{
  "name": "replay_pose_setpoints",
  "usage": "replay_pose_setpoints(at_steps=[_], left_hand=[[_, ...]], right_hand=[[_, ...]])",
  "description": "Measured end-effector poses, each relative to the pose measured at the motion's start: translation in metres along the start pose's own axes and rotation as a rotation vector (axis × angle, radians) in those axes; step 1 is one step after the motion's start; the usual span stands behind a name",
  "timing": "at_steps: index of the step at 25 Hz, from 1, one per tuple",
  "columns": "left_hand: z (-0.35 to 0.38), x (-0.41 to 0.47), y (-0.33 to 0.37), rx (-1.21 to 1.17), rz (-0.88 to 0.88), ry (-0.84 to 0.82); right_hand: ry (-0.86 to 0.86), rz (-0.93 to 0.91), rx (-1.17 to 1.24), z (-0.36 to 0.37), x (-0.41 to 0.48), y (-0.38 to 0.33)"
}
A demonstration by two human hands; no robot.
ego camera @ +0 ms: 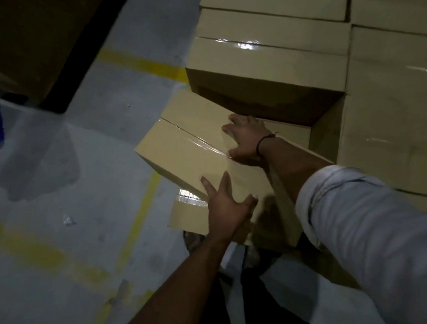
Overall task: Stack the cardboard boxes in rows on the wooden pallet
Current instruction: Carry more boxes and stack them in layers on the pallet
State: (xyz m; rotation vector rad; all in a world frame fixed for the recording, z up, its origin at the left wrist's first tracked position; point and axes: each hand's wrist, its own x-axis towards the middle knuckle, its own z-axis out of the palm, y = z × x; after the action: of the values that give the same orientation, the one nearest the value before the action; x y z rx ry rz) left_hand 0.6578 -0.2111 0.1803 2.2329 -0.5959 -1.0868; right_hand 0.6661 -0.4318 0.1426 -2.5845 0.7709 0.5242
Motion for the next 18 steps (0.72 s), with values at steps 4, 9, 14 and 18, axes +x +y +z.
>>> replay_pose_setpoints(at_steps=[4, 9, 14, 18], left_hand=[[-0.033, 0.022, -0.016, 0.241, -0.053, -0.098], [-0.104, 0.071, -0.029, 0.582, -0.048, -0.029], [-0.164, 0.129, -0.032, 0.817, 0.063, -0.035], [-0.188, 0.151, -0.036, 0.876, 0.103, -0.127]], right_hand=[[0.031, 0.121, 0.005, 0.033, -0.048, -0.014], [0.071, 0.563, 0.161, 0.087, -0.13, -0.053], [0.112, 0.964, 0.375, 0.11, -0.162, -0.078], [0.244, 1.078, 0.626, 0.105, -0.158, -0.071]])
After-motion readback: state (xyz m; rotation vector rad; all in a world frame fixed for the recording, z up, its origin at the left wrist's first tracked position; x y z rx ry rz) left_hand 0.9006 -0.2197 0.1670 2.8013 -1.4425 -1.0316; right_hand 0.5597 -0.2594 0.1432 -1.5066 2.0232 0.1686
